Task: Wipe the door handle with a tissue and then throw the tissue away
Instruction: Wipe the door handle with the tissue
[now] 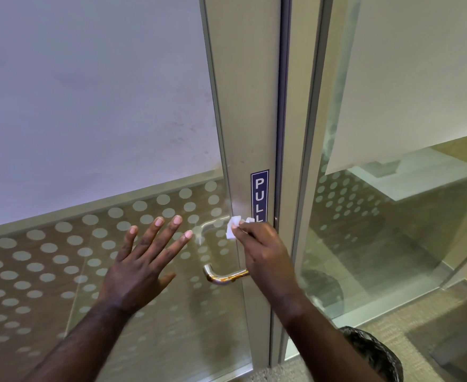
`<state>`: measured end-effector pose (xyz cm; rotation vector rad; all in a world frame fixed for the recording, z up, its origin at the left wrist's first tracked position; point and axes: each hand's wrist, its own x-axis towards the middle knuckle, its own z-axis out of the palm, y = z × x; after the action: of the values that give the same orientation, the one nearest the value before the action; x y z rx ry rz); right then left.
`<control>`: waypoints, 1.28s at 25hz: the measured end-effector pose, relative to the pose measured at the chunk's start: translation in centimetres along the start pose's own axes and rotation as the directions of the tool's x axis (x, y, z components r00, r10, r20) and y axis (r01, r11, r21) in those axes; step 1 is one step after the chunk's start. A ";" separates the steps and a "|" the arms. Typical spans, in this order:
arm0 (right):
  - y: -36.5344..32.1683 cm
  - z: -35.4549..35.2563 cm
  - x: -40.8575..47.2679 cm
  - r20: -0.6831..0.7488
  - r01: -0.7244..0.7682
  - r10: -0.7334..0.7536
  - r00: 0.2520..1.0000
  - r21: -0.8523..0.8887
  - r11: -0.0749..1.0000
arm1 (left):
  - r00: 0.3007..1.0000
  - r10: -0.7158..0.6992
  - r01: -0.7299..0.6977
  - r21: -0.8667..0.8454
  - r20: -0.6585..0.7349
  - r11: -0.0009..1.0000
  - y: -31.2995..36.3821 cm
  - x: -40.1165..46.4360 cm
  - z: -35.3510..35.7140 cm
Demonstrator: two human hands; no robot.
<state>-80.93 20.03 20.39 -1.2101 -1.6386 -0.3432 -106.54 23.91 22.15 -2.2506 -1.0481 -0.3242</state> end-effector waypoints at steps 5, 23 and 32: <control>2.6 -3.9 -1.0 -0.081 -0.144 0.141 0.987 -0.039 0.989 | 1.000 -0.014 0.014 -0.006 -0.002 1.000 0.1 0.0 0.2; -0.3 -0.7 3.2 -0.053 -0.193 0.190 0.980 -0.056 0.980 | 0.999 -0.023 0.023 -0.002 -0.024 1.000 0.4 -0.1 0.3; 4.6 -4.3 -2.2 0.095 -0.300 0.299 0.950 0.001 0.954 | 0.995 -0.040 0.042 0.023 -0.093 0.999 0.6 -0.1 1.4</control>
<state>-74.82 17.88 18.87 -1.4580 -1.5034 -0.0829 -106.25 24.44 20.79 -2.1726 -1.0453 -0.4260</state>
